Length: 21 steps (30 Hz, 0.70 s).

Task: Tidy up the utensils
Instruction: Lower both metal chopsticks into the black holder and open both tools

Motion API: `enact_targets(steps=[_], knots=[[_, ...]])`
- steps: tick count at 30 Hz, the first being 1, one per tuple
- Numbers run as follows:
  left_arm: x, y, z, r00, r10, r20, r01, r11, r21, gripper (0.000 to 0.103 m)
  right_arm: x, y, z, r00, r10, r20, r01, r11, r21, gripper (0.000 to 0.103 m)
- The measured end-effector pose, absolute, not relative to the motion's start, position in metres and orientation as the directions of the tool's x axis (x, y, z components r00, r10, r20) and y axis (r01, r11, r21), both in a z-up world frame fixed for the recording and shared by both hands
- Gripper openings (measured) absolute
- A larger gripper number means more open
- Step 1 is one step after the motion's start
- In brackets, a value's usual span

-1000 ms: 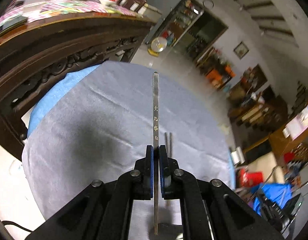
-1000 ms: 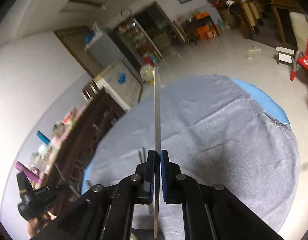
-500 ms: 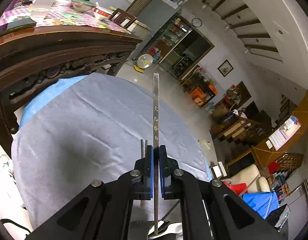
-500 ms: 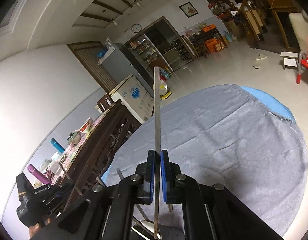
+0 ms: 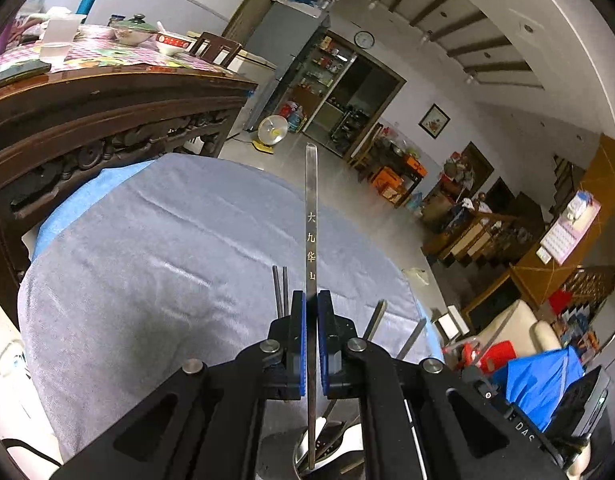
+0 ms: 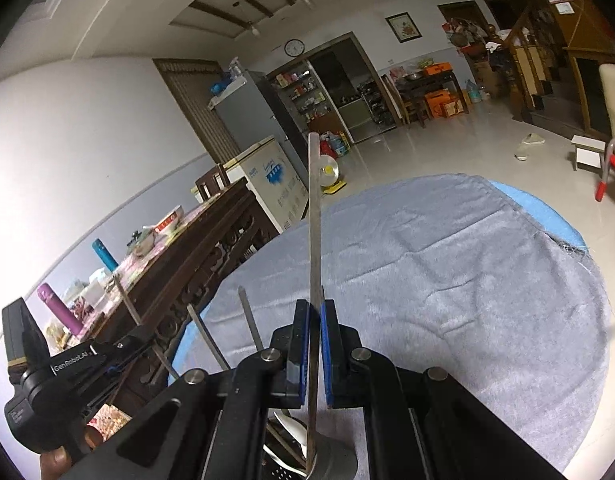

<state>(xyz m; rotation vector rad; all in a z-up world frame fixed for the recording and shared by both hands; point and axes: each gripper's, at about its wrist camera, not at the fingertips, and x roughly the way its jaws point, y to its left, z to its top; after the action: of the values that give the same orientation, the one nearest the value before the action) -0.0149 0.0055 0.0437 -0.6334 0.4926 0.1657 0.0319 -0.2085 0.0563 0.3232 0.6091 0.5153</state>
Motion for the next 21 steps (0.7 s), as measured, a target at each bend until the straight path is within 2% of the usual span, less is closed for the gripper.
enact_targets(steps=[21], knots=[[-0.025, -0.03, 0.027, 0.866, -0.007, -0.499, -0.24, 0.871, -0.428, 0.005, 0.004, -0.191, 0.041, 0.675, 0.544, -0.499, -0.419, 0.839, 0.348, 0.007]])
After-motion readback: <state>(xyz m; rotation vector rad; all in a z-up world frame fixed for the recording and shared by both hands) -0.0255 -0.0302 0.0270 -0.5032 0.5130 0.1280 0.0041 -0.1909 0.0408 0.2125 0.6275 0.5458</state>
